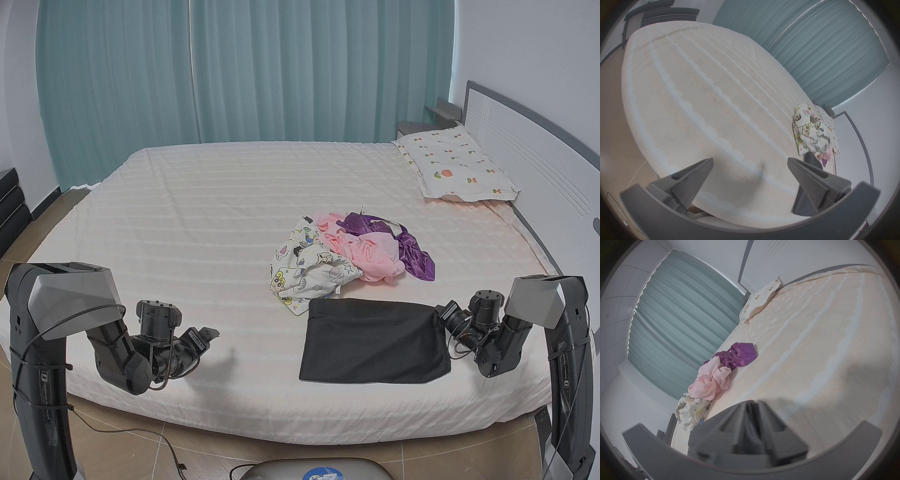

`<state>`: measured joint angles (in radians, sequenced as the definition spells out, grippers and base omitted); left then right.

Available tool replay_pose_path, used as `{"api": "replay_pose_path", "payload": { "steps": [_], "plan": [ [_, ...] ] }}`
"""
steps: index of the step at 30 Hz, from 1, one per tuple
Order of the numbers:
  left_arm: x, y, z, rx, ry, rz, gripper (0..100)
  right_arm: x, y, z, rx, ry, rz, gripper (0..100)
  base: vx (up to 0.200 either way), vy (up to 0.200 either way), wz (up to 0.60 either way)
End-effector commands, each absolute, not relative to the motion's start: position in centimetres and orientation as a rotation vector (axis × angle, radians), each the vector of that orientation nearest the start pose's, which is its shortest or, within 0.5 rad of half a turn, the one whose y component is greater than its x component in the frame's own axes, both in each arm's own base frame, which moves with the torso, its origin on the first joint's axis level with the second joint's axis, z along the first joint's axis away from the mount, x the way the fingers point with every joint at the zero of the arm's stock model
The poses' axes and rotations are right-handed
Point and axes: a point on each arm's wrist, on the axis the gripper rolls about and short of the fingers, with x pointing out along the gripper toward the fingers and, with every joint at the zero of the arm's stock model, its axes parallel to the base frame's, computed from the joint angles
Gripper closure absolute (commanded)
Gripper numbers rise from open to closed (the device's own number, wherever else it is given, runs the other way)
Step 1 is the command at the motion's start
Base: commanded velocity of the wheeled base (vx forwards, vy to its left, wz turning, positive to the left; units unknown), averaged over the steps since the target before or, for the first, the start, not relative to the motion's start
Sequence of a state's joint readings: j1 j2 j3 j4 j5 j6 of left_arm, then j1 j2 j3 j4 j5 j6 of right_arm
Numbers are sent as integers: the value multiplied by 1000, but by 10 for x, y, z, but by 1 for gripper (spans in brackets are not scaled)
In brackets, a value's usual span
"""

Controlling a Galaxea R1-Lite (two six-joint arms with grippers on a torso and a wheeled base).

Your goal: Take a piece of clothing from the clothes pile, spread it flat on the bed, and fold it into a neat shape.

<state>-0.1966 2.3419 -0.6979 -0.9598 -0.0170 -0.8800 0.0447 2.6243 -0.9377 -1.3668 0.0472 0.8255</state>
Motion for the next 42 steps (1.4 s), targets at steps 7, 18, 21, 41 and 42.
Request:
{"api": "replay_pose_path", "payload": {
  "steps": [7, 18, 21, 41, 42],
  "plan": [
    [342, -65, -22, -834, 714, 119, 0, 381, -7, -19, 829, 221, -69, 0, 0, 0, 0],
    [316, -61, 58, -880, 541, 31, 0, 331, -15, 72, 803, 93, -36, 0, 0, 0, 0],
    [281, -53, 113, -833, 392, -46, 0, 279, -15, 100, 704, 71, -19, 0, 0, 0, 0],
    [59, -7, 207, -567, -119, -23, 0, 89, -5, 156, 469, -67, 152, 0, 0, 0, 0],
    [57, -6, 207, -564, -121, -21, 0, 88, -5, 156, 468, -67, 154, 0, 0, 0, 0]
  ]
}}
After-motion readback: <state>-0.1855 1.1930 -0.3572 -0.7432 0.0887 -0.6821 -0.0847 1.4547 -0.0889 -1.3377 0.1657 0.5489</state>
